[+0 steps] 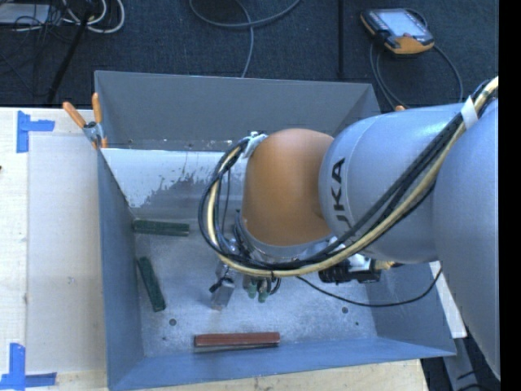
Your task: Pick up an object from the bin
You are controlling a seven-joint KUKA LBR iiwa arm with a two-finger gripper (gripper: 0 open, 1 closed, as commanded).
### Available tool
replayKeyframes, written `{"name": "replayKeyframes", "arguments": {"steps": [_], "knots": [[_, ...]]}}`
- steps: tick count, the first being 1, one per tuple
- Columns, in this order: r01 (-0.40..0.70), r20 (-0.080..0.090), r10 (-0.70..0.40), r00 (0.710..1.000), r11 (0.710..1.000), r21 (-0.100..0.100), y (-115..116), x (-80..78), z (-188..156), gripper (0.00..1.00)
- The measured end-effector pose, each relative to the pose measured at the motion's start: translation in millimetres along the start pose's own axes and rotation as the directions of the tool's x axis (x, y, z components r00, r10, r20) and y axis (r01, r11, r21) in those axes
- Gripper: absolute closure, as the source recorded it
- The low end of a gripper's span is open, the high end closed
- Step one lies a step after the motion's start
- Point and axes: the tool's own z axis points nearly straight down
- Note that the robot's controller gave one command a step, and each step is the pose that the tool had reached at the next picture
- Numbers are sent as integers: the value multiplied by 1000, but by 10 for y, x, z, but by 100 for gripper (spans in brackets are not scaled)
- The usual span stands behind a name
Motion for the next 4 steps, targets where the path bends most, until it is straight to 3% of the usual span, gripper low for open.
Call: {"name": "replayKeyframes", "arguments": {"steps": [1,3,4], "knots": [[-3,-3,3,1000,1000,1,-43,87,81,100],[-12,-2,12,1000,1000,3,-282,-24,188,100],[-15,-2,15,1000,1000,3,-236,85,243,100]]}}
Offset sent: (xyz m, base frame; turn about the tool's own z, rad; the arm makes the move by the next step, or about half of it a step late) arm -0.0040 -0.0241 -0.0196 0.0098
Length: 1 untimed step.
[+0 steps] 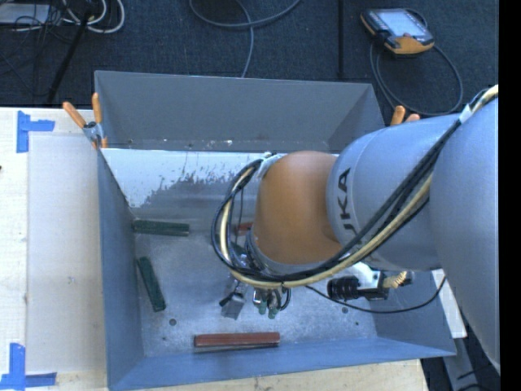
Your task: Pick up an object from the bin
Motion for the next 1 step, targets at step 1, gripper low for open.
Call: {"name": "replayKeyframes", "arguments": {"steps": [1], "knots": [[35,-1,-35,999,999,0,-332,-308,-176,100]]}}
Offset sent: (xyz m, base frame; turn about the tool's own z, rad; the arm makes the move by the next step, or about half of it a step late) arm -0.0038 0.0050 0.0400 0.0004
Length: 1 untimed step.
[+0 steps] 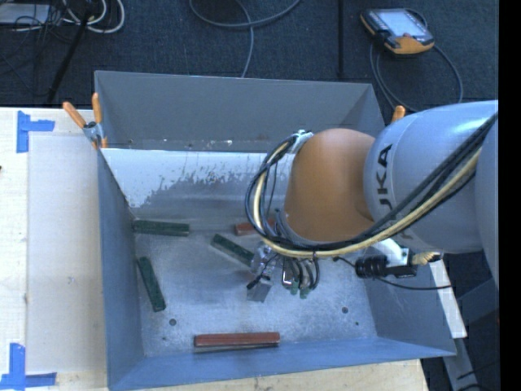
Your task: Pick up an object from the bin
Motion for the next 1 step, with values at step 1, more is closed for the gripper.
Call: {"name": "replayKeyframes", "arguments": {"steps": [1], "knots": [[-19,1,19,1000,1000,2,-40,52,-82,100]]}}
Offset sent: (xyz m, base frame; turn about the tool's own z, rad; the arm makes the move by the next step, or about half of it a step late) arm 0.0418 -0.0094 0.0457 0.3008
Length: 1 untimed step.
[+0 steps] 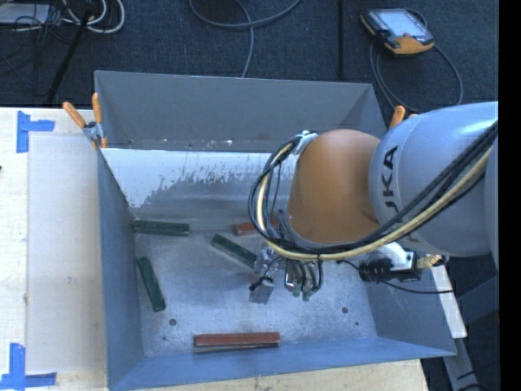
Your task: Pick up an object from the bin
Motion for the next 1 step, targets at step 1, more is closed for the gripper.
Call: {"name": "replayKeyframes", "arguments": {"steps": [1], "knots": [[-169,-2,169,986,986,-3,80,-238,-206,100]]}}
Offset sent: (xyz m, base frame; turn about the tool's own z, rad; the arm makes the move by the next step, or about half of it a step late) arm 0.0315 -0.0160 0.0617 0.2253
